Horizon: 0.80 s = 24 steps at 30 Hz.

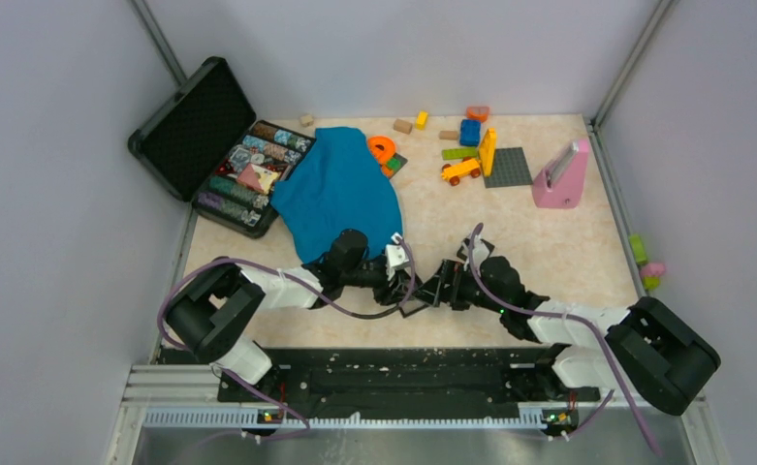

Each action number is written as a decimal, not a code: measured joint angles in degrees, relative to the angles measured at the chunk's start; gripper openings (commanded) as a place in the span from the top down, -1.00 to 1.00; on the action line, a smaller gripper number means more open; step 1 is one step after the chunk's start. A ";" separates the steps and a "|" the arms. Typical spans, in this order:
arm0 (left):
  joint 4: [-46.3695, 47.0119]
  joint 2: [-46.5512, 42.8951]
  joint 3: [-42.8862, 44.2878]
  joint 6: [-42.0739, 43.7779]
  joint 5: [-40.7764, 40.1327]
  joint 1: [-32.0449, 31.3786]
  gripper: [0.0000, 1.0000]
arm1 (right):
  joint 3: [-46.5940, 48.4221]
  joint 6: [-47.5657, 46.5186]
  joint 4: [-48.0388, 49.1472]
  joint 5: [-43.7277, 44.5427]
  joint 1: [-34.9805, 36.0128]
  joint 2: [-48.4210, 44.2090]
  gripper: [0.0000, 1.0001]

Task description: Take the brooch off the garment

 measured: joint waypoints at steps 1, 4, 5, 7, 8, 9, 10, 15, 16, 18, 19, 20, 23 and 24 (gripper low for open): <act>-0.04 0.00 0.02 0.00 0.00 0.00 0.42 | 0.00 -0.07 0.00 0.02 0.00 0.00 -0.88; -0.20 0.02 0.07 0.00 0.00 0.00 0.42 | 0.00 -0.07 -0.26 0.07 0.00 -0.02 -0.80; -0.24 0.02 0.07 0.00 0.02 0.00 0.42 | 0.00 -0.09 -0.42 0.13 0.00 -0.07 -0.77; -0.46 0.11 0.20 0.00 0.04 0.00 0.42 | 0.02 -0.28 -1.07 0.48 0.00 -0.28 -0.73; -0.52 0.24 0.31 0.02 0.07 0.00 0.42 | 0.02 -0.50 -1.75 0.74 0.00 -0.55 -0.73; -0.61 0.44 0.50 0.02 0.11 0.00 0.42 | 0.07 -0.76 -2.56 1.07 0.00 -0.90 -0.73; -0.90 0.74 0.83 0.02 0.11 0.00 0.42 | 0.13 -1.14 -3.52 1.33 0.00 -1.36 -0.73; -2.27 1.09 1.88 0.22 -0.15 -0.13 0.43 | 0.96 -2.69 -7.89 2.69 0.00 -4.02 -0.73; -2.51 1.22 2.08 0.44 -0.37 -0.28 0.43 | 1.20 -2.82 -8.57 3.06 0.00 -4.63 -0.72; -3.43 1.53 2.56 1.16 -1.22 -0.76 0.43 | 1.31 -3.15 -9.55 3.80 0.00 -6.12 -0.72; -4.22 1.86 3.02 1.62 -1.95 -1.16 0.42 | 1.31 -3.17 -10.10 4.39 0.00 -7.02 -0.72; -4.98 2.14 3.37 2.05 -2.60 -1.53 0.43 | 1.31 -3.17 -10.43 4.79 0.00 -7.69 -0.72; -6.45 2.67 3.78 3.39 -4.31 -2.49 0.42 | 1.16 -3.06 -11.08 6.58 0.00 -10.27 -0.71; -6.84 2.75 3.80 3.78 -4.72 -2.73 0.42 | 1.14 -3.04 -11.39 7.21 0.02 -11.17 -0.71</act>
